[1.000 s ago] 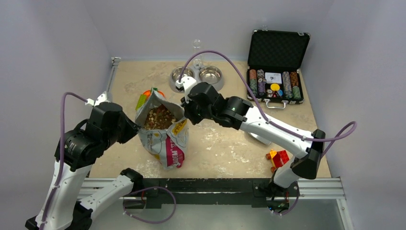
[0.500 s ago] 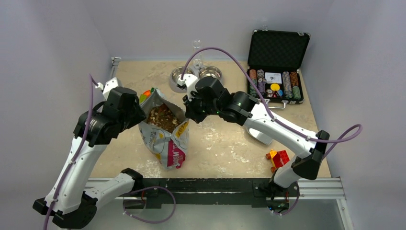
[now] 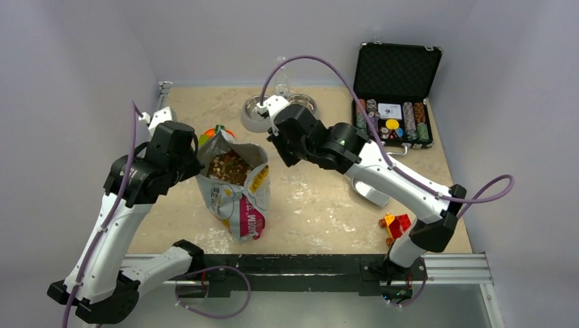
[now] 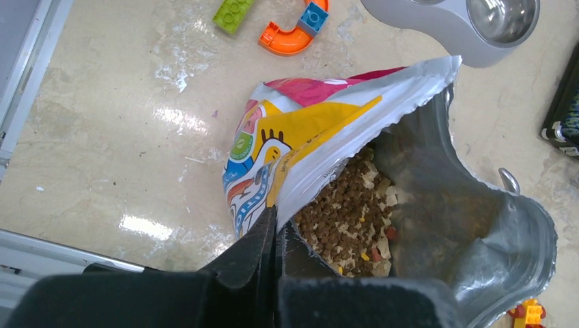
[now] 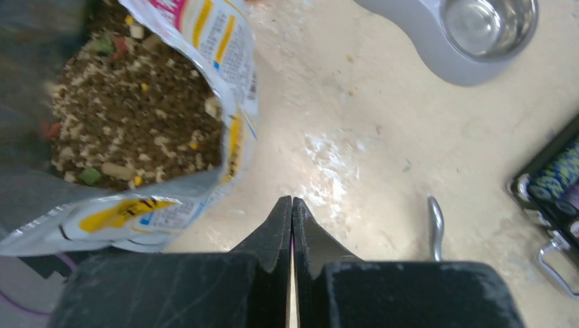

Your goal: Serve the pet food

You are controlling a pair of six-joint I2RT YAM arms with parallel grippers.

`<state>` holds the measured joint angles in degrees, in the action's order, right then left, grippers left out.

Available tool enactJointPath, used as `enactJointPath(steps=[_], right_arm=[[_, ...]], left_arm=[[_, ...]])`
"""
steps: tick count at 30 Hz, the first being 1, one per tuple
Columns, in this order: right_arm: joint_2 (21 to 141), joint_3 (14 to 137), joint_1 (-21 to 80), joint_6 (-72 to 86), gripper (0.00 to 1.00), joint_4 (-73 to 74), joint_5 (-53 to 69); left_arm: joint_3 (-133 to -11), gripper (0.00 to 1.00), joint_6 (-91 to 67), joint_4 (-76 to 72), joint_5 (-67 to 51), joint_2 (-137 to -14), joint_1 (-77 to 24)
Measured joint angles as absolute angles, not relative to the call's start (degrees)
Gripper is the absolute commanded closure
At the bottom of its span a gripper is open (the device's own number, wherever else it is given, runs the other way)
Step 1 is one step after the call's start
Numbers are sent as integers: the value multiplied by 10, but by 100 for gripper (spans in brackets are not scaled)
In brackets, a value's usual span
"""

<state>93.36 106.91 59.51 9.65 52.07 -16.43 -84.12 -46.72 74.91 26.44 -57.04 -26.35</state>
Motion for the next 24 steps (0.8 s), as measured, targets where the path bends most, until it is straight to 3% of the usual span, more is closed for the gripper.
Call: enactJointPath(steps=[2, 6, 7, 11, 18, 21, 24], right_arm=[[916, 1063, 588, 99, 90, 539, -168], [876, 1066, 576, 124, 61, 548, -115], [872, 1072, 570, 134, 50, 549, -97], [835, 1049, 521, 196, 19, 514, -44], [662, 771, 267, 399, 11, 401, -5], [646, 635, 158, 511, 9, 349, 47], [689, 555, 130, 598, 7, 333, 58]], left_arm=[[-841, 100, -464, 753, 257, -566, -263], [-841, 100, -467, 756, 234, -555, -263], [-841, 100, -469, 757, 232, -553, -263], [-841, 100, -474, 762, 225, -548, -263], [-837, 100, -489, 770, 211, -533, -262], [-835, 100, -492, 773, 205, -529, -262], [-833, 100, -500, 772, 198, -528, -262]])
